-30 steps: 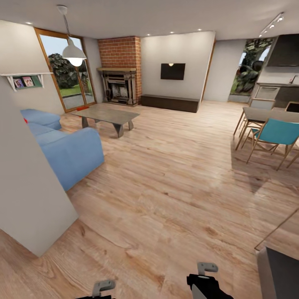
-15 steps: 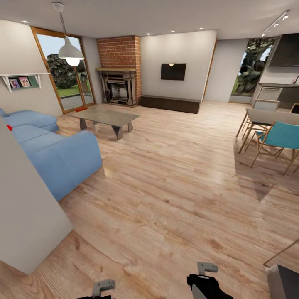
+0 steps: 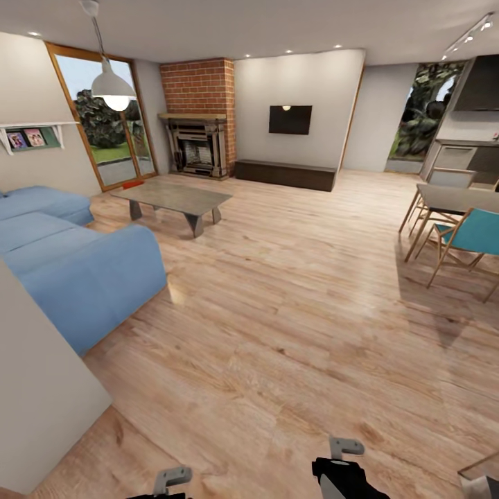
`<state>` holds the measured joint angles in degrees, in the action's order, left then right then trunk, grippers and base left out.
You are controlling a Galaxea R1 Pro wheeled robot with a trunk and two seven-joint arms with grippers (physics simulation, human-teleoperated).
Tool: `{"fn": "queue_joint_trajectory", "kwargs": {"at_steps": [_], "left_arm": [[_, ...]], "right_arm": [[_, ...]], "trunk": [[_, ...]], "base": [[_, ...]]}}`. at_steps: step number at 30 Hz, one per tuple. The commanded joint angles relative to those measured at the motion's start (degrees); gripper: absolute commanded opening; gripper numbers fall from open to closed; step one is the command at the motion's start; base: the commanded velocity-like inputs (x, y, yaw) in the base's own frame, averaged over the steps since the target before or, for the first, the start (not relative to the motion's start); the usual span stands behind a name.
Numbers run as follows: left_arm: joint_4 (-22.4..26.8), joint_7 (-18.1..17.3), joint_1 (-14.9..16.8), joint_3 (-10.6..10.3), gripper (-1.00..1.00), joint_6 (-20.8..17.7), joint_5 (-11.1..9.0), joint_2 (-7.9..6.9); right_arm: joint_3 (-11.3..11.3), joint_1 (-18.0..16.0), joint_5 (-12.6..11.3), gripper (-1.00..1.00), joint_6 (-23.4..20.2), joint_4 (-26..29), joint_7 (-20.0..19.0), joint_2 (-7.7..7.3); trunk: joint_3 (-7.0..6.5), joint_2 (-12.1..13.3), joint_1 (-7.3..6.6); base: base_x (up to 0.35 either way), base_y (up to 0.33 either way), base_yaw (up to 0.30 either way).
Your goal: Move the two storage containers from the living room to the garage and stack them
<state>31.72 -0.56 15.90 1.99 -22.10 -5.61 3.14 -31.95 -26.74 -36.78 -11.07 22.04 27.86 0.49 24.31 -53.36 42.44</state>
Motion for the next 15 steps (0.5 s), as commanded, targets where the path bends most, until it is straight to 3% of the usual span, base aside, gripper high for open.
{"fn": "queue_joint_trajectory", "kwargs": {"at_steps": [1, 15], "left_arm": [[0.1, -0.1, 0.0, 0.2, 1.00, -0.4, -0.5, 0.05], [0.1, -0.1, 0.0, 0.2, 1.00, -0.4, -0.5, 0.03]], "right_arm": [[-0.5, -0.1, -0.3, 1.00, -0.4, 0.1, 0.4, -0.05], [-0.5, -0.1, -0.3, 1.00, -0.4, 0.1, 0.4, -0.05]], "trunk": [[0.06, 0.0, 0.04], [0.06, 0.0, 0.04]], "base": [[0.326, 0.000, 0.000], [0.326, 0.000, 0.000]]}}
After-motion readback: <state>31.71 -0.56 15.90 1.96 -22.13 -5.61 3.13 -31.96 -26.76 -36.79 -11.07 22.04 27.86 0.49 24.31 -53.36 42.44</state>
